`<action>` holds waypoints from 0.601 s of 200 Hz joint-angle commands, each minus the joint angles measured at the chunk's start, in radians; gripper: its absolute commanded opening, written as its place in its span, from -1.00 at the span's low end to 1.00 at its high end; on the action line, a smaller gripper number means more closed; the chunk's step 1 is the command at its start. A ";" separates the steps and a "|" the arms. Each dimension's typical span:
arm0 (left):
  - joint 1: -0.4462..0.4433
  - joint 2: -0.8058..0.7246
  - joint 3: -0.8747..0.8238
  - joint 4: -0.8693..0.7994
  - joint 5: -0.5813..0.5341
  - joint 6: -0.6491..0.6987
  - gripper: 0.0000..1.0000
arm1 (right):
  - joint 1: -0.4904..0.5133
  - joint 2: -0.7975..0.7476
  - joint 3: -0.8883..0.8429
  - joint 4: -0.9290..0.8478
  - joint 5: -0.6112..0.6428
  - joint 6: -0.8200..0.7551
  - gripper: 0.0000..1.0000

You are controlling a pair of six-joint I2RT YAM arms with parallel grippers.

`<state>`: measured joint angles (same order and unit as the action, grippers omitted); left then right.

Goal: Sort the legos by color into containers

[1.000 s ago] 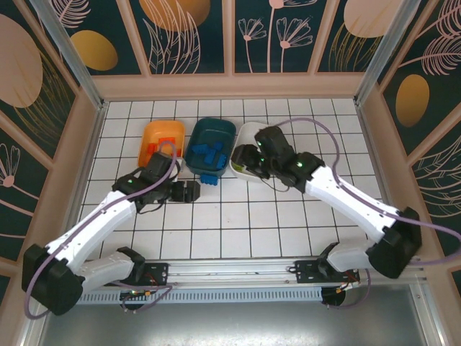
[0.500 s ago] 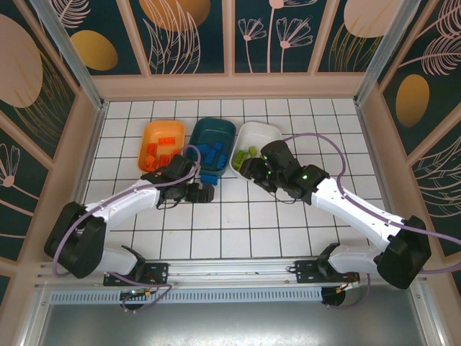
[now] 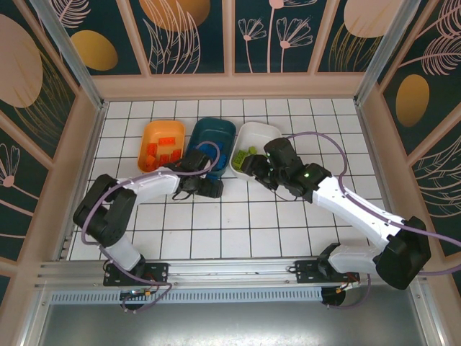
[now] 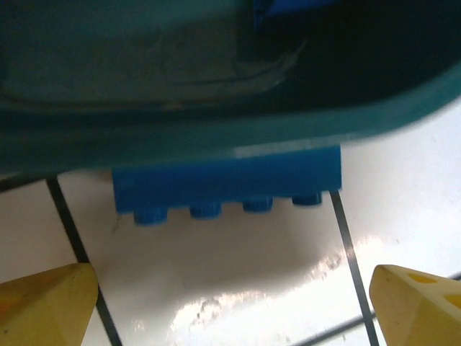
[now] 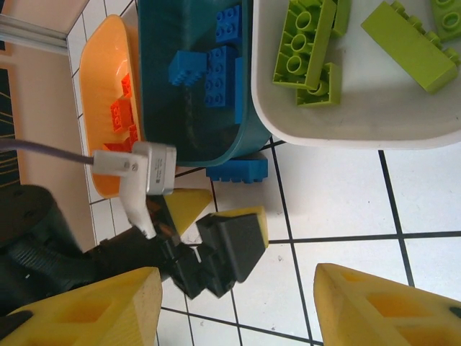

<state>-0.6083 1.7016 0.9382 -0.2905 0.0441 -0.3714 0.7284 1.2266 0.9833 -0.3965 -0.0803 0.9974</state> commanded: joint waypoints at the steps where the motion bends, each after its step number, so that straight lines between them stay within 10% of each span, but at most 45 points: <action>1: -0.002 0.065 0.058 0.004 -0.057 0.033 0.91 | -0.013 0.001 -0.015 0.019 -0.014 -0.006 0.16; 120: -0.003 0.141 0.157 -0.016 -0.072 0.004 0.35 | -0.045 0.016 -0.037 0.040 -0.049 -0.020 0.16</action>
<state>-0.6090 1.8595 1.0977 -0.2951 -0.0376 -0.3527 0.6937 1.2297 0.9638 -0.3874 -0.1181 0.9939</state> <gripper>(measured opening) 0.690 0.579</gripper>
